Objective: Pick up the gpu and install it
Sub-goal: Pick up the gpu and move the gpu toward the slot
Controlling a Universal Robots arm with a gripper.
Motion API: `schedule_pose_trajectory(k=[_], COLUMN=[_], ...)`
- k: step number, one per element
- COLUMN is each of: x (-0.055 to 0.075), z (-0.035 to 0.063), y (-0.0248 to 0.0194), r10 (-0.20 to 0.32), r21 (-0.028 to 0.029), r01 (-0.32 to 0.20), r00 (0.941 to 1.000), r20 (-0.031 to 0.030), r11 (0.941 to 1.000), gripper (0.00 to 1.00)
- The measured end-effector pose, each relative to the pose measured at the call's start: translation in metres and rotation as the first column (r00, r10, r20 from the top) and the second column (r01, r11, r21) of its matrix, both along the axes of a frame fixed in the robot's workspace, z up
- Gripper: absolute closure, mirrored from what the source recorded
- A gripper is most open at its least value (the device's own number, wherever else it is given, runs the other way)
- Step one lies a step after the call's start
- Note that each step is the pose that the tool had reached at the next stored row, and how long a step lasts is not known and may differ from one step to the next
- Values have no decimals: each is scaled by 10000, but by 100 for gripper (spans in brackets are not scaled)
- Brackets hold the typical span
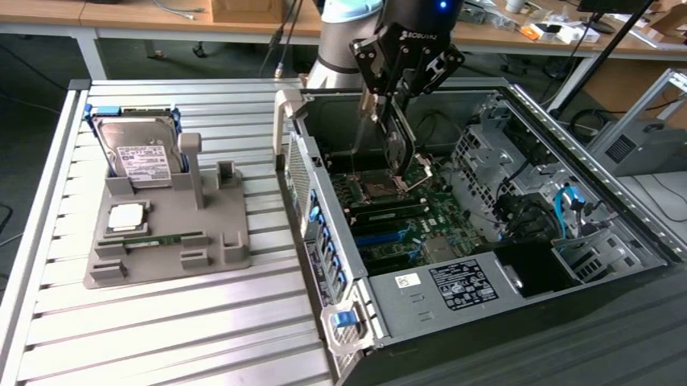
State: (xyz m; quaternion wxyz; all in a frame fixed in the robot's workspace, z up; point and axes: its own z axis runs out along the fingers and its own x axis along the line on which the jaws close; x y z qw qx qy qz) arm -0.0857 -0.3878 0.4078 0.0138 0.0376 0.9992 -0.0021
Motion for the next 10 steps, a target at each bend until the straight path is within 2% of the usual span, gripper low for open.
schedule_pose_trajectory(k=[10], x=[65], z=[-13], y=[0], r10=[1], r21=[0], r01=[-1], r00=[10000], r20=[0], r11=[10000], gripper=[73])
